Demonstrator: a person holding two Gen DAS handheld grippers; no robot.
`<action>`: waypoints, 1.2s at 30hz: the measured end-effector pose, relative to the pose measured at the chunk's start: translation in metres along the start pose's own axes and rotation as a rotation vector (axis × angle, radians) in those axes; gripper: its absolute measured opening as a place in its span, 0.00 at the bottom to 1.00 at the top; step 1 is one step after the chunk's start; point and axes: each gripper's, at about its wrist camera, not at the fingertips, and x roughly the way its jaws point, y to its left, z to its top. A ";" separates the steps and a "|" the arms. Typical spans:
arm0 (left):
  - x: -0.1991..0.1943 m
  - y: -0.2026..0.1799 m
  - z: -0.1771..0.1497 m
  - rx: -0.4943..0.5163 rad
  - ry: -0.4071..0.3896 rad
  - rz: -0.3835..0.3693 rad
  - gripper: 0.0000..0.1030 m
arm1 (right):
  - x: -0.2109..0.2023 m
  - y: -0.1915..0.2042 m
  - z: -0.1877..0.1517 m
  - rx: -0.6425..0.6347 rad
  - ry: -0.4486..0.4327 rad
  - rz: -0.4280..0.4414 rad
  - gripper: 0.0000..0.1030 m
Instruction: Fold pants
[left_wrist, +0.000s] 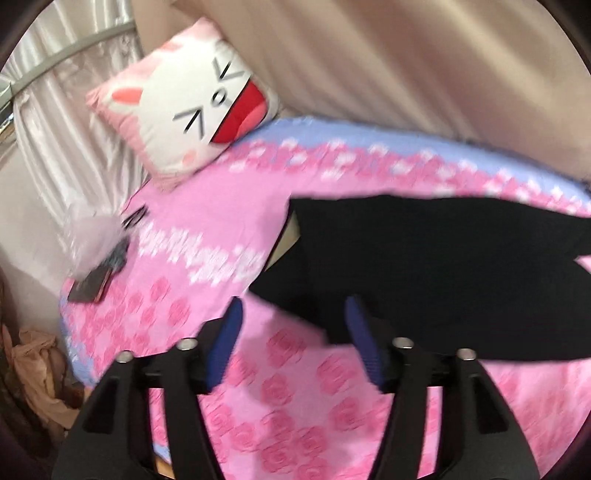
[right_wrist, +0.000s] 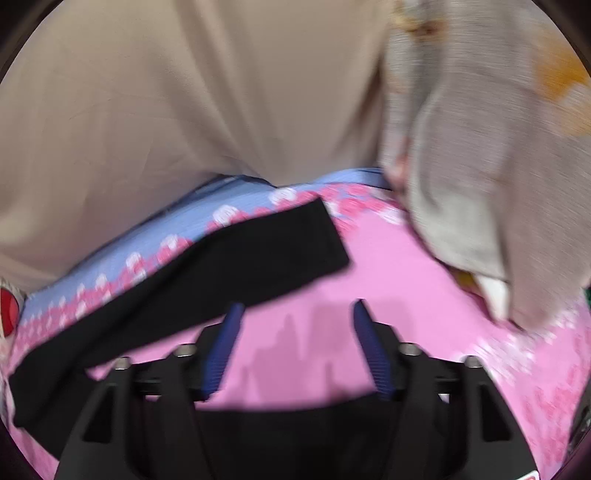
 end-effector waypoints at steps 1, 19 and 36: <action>-0.003 -0.007 0.005 0.008 -0.013 -0.020 0.59 | 0.015 0.008 0.011 0.028 0.019 0.033 0.64; 0.055 -0.123 0.012 0.136 0.105 -0.295 0.76 | 0.166 0.098 0.055 0.228 0.256 0.061 0.03; 0.060 -0.073 -0.019 0.080 0.148 -0.248 0.80 | -0.093 0.020 -0.135 0.079 0.047 0.026 0.10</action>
